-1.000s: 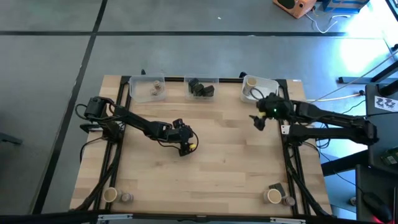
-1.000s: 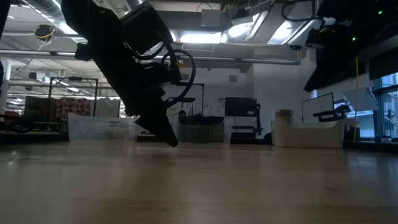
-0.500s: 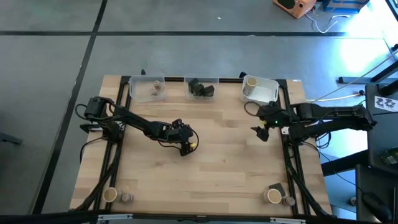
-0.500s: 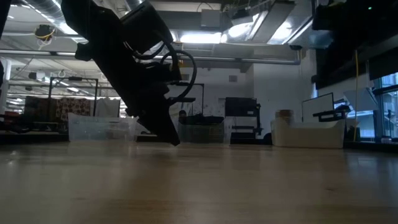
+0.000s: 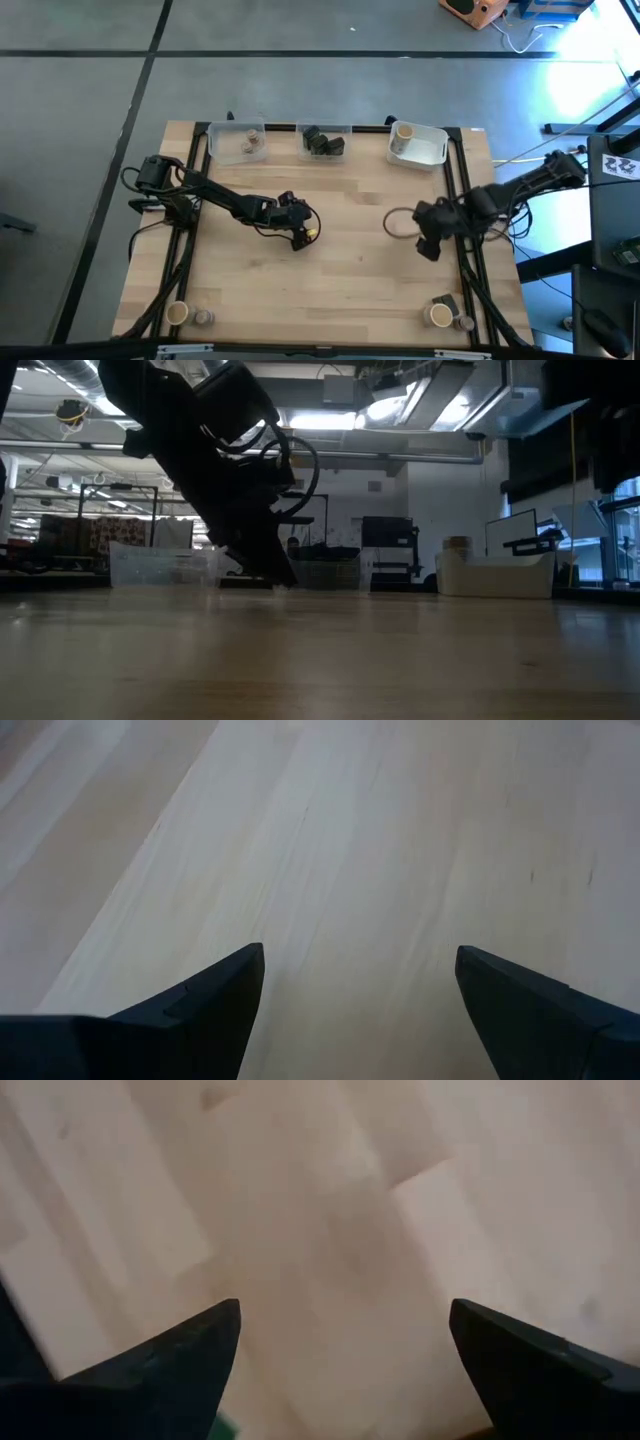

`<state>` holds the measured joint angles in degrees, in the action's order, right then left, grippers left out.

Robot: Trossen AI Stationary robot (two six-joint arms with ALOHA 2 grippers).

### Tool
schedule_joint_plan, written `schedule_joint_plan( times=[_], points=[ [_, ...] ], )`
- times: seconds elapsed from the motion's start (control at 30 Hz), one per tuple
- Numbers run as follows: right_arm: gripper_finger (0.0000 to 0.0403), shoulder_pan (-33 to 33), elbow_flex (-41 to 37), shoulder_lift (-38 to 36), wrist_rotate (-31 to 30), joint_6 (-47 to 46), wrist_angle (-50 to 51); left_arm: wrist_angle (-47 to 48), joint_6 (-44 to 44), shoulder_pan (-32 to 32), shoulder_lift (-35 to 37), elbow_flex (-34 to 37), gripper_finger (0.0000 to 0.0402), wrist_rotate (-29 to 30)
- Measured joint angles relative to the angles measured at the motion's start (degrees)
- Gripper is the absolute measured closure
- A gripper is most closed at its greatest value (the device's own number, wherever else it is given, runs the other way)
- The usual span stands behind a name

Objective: Sort spices by type
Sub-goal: Put the right gold seasoning bottle into the white bin

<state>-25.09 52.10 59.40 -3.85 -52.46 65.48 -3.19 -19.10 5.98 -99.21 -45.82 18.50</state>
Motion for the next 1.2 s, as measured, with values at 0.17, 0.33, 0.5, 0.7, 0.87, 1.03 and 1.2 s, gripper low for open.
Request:
schedule_joint_plan(
  times=[0.17,0.33,0.5,0.7,0.87,1.03,1.2],
  points=[
    [0.0042,-9.5,1.7,2.6,0.5,-12.7,-0.2,-1.5,0.1,0.0,0.0,0.0,0.0089,0.0],
    [0.0042,-18.9,5.2,6.8,0.5,-25.7,-0.2,-3.6,0.5,0.0,0.0,0.0,0.0089,0.0],
    [0.0042,-26.6,10.6,13.5,0.5,-36.2,-0.1,-4.8,1.2,0.0,0.0,0.0,0.0089,0.1],
    [0.0043,-32.9,16.0,22.3,2.1,-44.6,-0.1,-6.9,1.2,0.0,0.0,0.0,0.0089,0.1],
    [0.0043,-36.4,17.3,26.7,3.5,-49.0,-5.0,-6.9,0.3,0.0,0.0,0.0,0.0089,0.1],
    [0.0043,-37.7,17.3,28.2,3.0,-51.1,-7.1,-6.9,-0.3,0.0,0.0,0.0,0.0089,0.1],
    [0.0043,-37.7,17.3,28.9,2.6,-50.7,-8.4,-6.8,-0.5,0.0,0.0,0.0,0.0089,0.1]
  ],
)
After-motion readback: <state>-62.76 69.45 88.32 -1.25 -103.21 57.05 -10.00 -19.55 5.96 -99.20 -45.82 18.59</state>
